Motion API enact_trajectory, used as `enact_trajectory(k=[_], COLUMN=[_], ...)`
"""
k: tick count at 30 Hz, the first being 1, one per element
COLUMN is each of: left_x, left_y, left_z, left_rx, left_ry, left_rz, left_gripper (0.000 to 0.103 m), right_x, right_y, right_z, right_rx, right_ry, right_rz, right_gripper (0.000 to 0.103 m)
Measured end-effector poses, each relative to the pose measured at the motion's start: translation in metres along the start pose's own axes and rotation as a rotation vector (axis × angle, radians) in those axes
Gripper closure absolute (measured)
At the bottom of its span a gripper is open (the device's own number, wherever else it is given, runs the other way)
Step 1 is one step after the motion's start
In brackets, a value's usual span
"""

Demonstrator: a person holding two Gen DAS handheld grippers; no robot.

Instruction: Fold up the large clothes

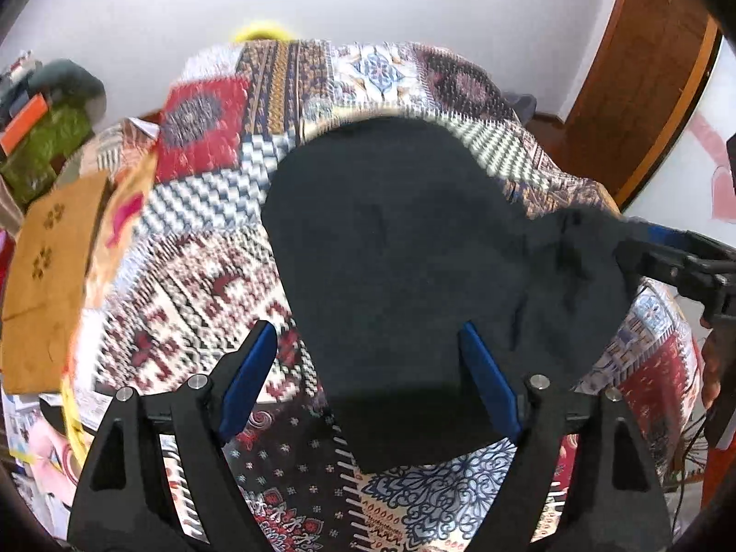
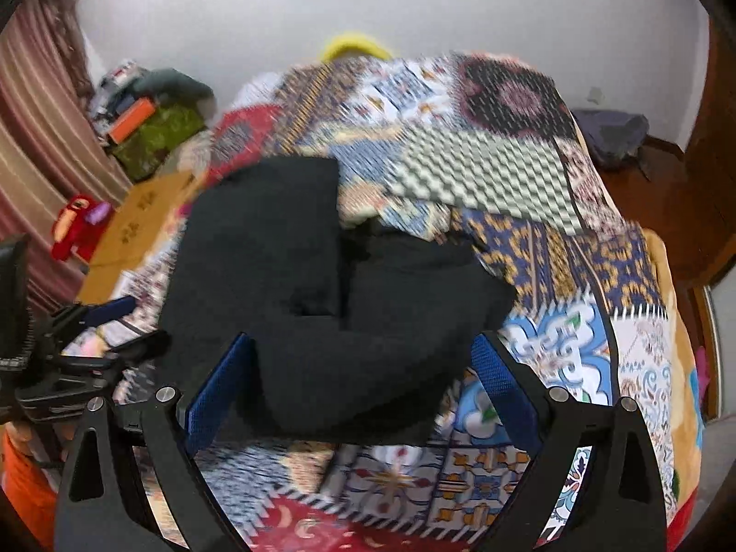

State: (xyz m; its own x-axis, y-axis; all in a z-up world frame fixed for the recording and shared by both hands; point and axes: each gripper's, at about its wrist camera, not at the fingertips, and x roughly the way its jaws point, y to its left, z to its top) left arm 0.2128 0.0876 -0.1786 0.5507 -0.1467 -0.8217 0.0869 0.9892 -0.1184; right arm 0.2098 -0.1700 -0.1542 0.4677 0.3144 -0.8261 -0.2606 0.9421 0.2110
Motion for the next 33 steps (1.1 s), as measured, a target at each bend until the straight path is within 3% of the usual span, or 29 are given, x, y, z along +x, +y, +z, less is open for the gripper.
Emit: enact_trajectory(k=[6,13,17,23,29,33], left_x=[0.019,0.036,0.035,0.008,-0.003,0.017], left_y=[0.003,0.001,0.008,0.013,0.038,0.053], left_z=[-0.007,-0.011,-0.009,0.001,0.008,0.005], left_rx=[-0.066,-0.087,-0.121,-0.093,-0.173,-0.247], left_ry=[0.005,0.011,0.04,-0.006,-0.029,0.03], left_rz=[-0.049,-0.051,-0.084,-0.026,-0.006,-0.105], left_gripper=[0.012,0.005,0.006,0.006,0.006,0.006], right_x=[0.04,0.05,0.03,-0.006,-0.011,0.012], right_y=[-0.036,-0.047,-0.041,-0.035,-0.057,-0.074], right_z=[-0.025,-0.032,-0.028,-0.013,-0.006,-0.004], right_rx=[0.07,0.134,0.13,0.112,0.202,0.266], right_ry=[0.142,0.205,0.181,0.076,0.038,0.098], right_rz=[0.026,0.091,0.082,0.059,0.101,0.113], right_gripper=[0.007,0.005,0.005,0.005,0.003,0.003])
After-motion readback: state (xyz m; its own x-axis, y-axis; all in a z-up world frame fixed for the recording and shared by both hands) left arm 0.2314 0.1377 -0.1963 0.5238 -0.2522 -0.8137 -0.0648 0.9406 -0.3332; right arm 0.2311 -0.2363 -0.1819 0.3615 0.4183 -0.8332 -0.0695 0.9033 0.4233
